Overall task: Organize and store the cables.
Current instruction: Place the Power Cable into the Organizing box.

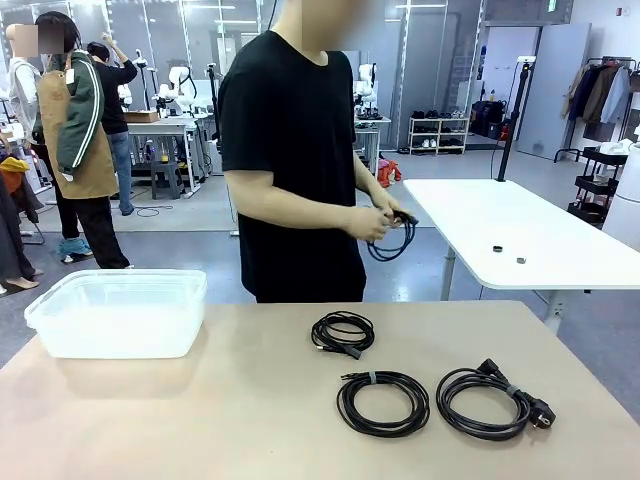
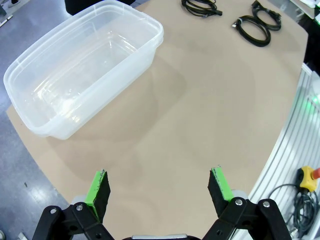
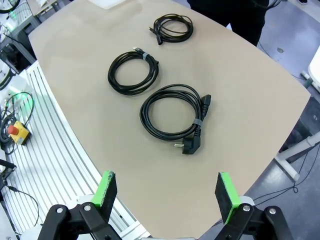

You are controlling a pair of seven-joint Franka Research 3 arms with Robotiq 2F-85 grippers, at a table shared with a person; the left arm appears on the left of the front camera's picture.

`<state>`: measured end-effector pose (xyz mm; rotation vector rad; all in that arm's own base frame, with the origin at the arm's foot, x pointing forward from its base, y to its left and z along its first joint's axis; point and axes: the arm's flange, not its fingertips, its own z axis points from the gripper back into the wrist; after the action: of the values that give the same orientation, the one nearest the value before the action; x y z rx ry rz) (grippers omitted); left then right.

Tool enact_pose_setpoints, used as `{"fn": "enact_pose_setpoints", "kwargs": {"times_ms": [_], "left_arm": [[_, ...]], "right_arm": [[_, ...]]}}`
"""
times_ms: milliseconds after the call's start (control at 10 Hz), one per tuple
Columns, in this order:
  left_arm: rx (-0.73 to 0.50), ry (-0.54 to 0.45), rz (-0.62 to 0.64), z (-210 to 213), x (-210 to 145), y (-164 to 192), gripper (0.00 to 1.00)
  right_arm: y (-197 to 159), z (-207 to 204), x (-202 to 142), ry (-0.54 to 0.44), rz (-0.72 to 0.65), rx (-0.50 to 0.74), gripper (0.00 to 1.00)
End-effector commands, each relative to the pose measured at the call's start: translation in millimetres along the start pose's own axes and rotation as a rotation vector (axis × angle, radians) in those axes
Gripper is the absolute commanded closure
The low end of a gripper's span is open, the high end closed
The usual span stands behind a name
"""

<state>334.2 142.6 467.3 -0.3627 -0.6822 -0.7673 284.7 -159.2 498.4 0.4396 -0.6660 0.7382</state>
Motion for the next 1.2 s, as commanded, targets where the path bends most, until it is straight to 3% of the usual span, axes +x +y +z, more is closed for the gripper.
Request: {"fn": "enact_pose_setpoints", "kwargs": {"times_ms": [0,1100], "left_arm": [[-0.013,-0.013,-0.011,0.0,-1.4,0.6,0.0],[-0.013,-0.013,-0.011,0.0,-1.4,0.6,0.0]], "right_arm": [[-0.7,0.6,-1.1,-0.012,0.014,0.01,0.0],[-0.7,0.6,-1.1,-0.012,0.014,0.01,0.0]]}}
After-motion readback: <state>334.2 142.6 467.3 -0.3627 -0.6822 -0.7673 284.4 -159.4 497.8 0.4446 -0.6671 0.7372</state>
